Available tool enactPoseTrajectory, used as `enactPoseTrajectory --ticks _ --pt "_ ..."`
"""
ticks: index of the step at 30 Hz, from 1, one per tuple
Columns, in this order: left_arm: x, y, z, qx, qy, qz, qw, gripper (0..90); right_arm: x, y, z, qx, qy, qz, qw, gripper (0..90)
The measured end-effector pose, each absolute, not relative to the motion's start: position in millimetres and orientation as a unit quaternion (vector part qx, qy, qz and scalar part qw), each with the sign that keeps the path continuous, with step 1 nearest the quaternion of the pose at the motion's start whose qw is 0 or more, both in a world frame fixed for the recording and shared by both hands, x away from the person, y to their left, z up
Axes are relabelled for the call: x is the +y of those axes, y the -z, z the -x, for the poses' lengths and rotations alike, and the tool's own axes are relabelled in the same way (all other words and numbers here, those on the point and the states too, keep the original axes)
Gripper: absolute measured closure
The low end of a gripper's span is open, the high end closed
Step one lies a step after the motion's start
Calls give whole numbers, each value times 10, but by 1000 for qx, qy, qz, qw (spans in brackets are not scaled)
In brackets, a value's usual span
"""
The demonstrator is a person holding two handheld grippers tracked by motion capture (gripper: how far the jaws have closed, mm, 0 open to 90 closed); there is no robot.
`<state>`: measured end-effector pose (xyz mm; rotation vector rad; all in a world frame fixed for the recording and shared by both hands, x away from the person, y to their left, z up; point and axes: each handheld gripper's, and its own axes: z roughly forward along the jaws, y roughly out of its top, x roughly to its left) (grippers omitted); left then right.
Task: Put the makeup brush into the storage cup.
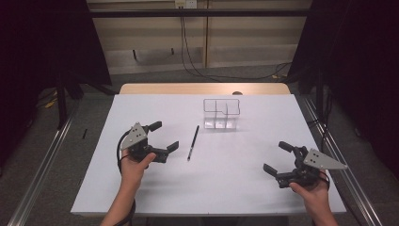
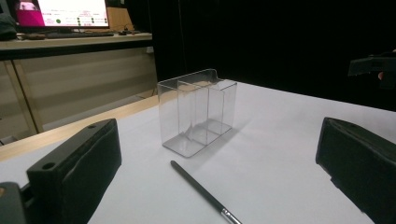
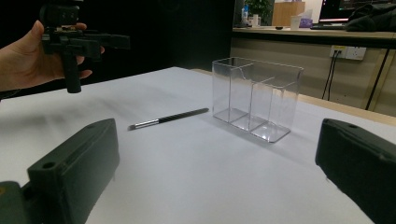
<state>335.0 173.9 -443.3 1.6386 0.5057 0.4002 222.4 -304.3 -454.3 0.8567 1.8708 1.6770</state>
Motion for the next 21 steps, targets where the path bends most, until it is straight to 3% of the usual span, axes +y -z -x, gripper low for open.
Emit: enactPoseTrajectory --ticks 21 --pt "1482 4453 -3522 226 -167 -718 637 1 -3045 4538 -2214 682 -615 -312 242 0"
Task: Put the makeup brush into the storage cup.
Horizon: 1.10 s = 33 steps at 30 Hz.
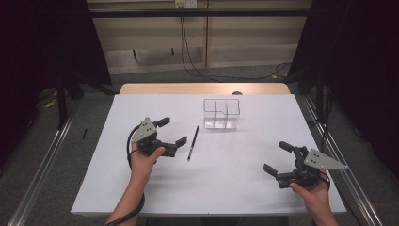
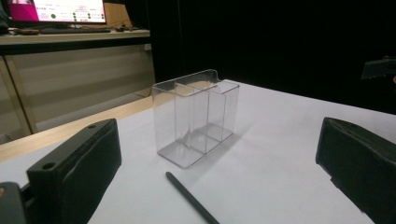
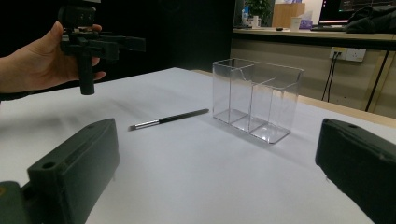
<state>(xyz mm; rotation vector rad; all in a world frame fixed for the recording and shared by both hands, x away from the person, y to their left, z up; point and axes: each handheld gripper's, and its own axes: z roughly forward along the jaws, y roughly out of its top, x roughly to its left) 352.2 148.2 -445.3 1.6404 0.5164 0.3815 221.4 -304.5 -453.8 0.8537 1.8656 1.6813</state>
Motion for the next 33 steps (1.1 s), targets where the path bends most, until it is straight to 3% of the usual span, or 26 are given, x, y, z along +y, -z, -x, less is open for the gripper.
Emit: enactPoseTrajectory --ticks 33 --pt "997 4449 -3763 221 -135 -734 628 0 -3068 4545 -2219 682 -615 -313 244 0"
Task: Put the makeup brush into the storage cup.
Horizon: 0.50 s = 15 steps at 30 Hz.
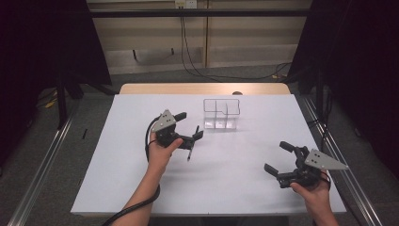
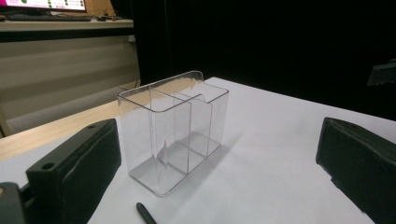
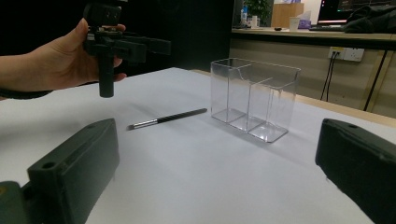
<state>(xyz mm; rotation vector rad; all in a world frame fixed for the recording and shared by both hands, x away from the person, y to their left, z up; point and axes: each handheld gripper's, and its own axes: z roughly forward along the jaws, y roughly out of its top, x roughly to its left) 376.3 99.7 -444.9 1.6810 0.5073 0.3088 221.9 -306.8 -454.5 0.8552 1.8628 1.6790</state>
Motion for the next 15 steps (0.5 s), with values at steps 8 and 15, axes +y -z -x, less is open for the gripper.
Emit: enactPoseTrajectory --ticks 8,15 --pt "902 4450 -3809 230 -120 -759 597 0 -3075 4544 -2216 682 -614 -314 244 0" --pt "840 4434 -3849 236 -111 -793 550 0 -3072 4546 -2219 682 -614 -313 244 0"
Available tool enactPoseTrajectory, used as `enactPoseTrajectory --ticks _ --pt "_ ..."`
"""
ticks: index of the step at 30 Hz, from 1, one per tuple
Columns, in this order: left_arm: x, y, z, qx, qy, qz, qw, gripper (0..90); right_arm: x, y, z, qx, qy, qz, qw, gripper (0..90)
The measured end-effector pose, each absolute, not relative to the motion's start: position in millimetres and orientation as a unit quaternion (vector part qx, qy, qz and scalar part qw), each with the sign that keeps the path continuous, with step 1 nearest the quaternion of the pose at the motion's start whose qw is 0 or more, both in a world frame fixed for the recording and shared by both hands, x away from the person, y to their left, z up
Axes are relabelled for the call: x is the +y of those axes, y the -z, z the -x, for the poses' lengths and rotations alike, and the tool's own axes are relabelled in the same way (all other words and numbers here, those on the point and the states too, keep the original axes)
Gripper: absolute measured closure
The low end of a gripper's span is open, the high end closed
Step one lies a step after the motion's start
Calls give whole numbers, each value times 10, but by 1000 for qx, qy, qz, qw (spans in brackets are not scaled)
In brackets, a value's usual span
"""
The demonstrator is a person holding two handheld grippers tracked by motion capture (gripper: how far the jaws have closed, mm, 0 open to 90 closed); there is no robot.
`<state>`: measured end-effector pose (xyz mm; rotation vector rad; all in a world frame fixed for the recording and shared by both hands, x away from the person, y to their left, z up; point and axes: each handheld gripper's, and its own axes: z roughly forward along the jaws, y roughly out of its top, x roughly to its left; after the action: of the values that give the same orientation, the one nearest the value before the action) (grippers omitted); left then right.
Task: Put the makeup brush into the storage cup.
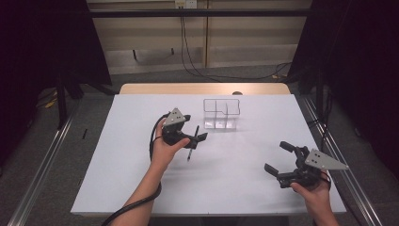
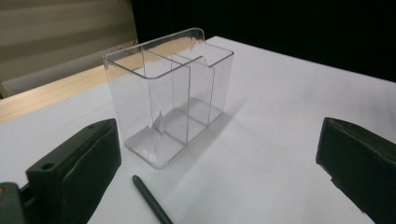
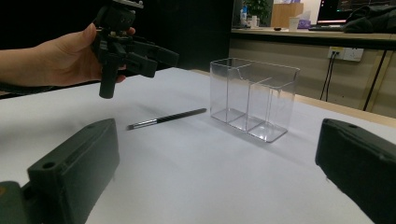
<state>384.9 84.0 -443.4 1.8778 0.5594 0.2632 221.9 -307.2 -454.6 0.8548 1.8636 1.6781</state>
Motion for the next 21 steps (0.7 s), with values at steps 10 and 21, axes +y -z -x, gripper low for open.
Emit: enactPoseTrajectory --ticks 10,21 --pt "784 4444 -3911 268 -76 -833 478 0 -3074 4548 -2219 684 -613 -312 244 0" --pt "731 4457 -3955 289 -46 -859 419 0 -3069 4548 -2218 684 -613 -311 244 0"
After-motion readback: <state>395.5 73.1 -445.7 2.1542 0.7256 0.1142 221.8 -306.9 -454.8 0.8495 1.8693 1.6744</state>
